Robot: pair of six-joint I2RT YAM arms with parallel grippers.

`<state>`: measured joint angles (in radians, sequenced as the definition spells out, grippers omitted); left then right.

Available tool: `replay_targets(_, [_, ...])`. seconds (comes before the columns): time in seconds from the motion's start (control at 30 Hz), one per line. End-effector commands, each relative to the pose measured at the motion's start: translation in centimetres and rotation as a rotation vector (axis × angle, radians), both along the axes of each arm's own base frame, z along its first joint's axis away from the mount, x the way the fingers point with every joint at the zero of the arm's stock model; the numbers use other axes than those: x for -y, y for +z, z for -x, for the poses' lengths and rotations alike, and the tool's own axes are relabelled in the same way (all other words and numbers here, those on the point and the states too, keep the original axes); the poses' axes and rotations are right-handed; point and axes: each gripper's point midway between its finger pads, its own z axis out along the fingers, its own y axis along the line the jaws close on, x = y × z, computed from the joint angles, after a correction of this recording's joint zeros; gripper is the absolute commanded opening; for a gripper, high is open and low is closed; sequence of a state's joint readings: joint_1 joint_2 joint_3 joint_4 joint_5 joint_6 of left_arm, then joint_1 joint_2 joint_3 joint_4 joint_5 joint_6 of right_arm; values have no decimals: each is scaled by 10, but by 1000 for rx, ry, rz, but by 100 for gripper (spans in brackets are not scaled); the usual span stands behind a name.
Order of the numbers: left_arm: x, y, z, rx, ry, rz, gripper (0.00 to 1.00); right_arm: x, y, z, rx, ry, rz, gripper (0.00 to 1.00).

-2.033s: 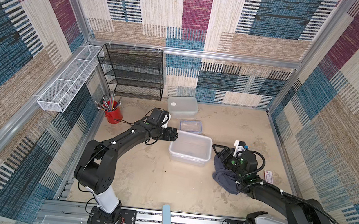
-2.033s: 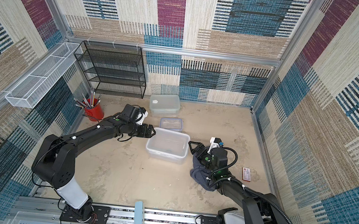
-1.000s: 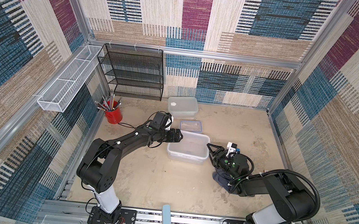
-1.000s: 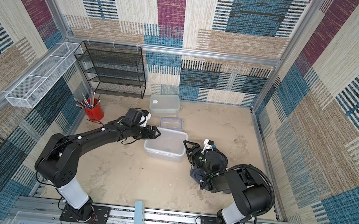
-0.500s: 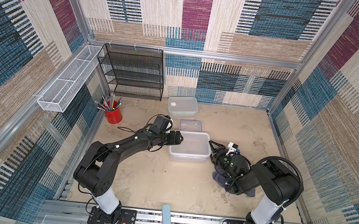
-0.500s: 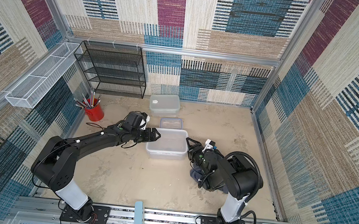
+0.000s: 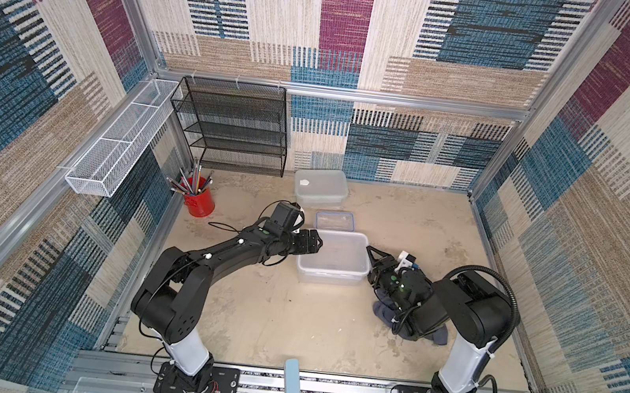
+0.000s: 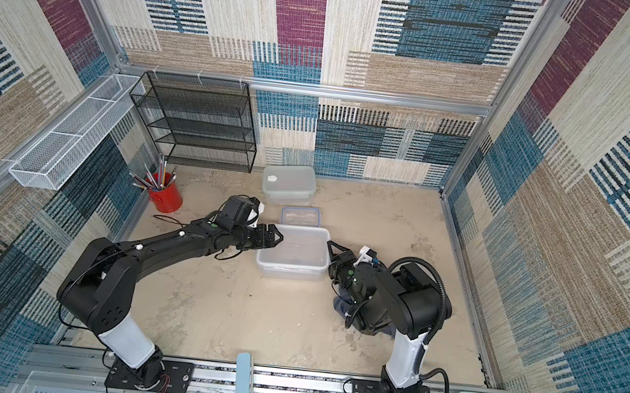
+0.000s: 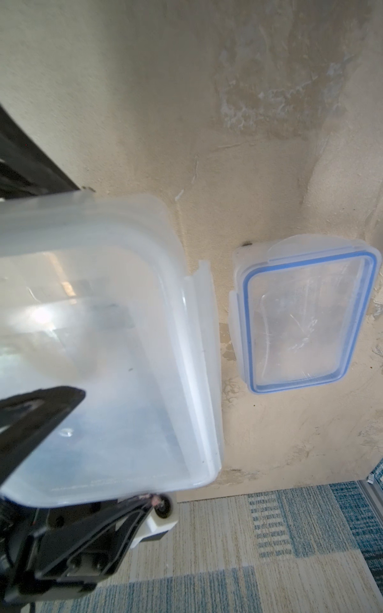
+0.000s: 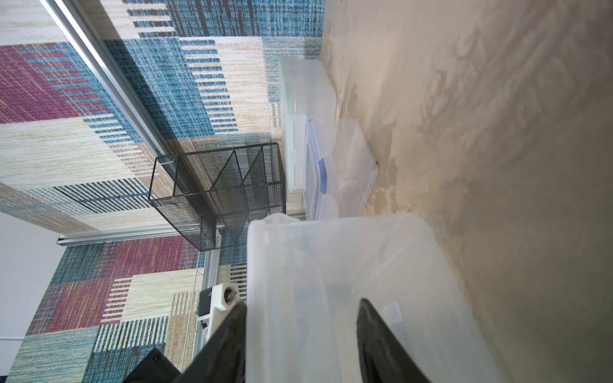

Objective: Wipe the insides of the lunch boxes
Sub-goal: Open the fastener of the lunch box.

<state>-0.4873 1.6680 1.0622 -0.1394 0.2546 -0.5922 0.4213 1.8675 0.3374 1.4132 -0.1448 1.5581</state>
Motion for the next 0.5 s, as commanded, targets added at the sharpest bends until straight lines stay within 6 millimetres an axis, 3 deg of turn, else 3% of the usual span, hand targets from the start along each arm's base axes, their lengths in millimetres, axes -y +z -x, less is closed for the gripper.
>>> replay_targets(0.0, [14,-11,23,-87,-77,23,85,-19,76,17,272,118,-181,52])
replay_targets(0.47, [14,-12,26,-87,-75,4,85,-25,78,18,275,132,-191,35])
